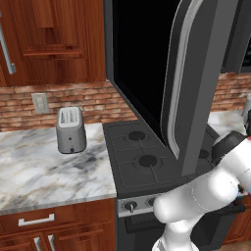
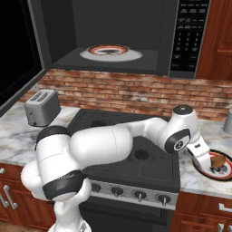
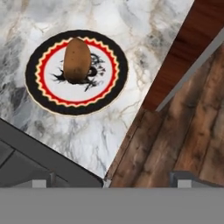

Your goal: Pick the potato from the counter and place it in the microwave. Then turn on the microwave.

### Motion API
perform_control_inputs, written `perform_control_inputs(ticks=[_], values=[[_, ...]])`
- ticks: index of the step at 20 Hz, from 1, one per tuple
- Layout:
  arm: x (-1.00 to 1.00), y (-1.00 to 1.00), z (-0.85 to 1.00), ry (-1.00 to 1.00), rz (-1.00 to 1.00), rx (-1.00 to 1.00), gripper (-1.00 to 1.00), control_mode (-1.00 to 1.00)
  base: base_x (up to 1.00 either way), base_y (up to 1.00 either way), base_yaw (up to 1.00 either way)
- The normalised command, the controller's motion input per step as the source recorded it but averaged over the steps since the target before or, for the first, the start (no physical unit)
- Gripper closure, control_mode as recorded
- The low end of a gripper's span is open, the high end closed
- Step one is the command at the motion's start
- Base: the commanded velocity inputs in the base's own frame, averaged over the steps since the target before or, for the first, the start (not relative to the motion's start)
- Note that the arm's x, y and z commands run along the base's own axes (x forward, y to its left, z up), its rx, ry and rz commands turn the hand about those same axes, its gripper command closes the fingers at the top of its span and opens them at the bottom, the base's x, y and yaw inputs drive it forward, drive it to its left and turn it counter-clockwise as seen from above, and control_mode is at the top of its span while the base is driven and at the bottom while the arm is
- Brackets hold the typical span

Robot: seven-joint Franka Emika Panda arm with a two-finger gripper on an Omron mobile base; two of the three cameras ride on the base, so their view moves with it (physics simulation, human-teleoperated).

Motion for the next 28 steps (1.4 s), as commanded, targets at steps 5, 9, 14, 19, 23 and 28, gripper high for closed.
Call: perform_control_inputs(ticks=[5,9,14,19,23,28], values=[[0.35,-0.39,-0.39,0.00,0.00,0.02,-1.00,-1.00,0.00,0.00,0.00],[0.32,-0.39,-0.43,0.00,0.00,0.04,-1.00,-1.00,0.00,0.00,0.00],[0.30,-0.34,-0.08,0.00,0.00,0.00,-1.00,-1.00,0.00,0.00,0.00],[0.30,-0.30,0.00,0.00,0.00,0.00,-1.00,-1.00,0.00,0.00,0.00],[0.24,-0.26,0.00,0.00,0.00,0.00,-1.00,-1.00,0.00,0.00,0.00],[0.17,-0.30,-0.08,0.00,0.00,0.01,-1.00,-1.00,0.00,0.00,0.00]])
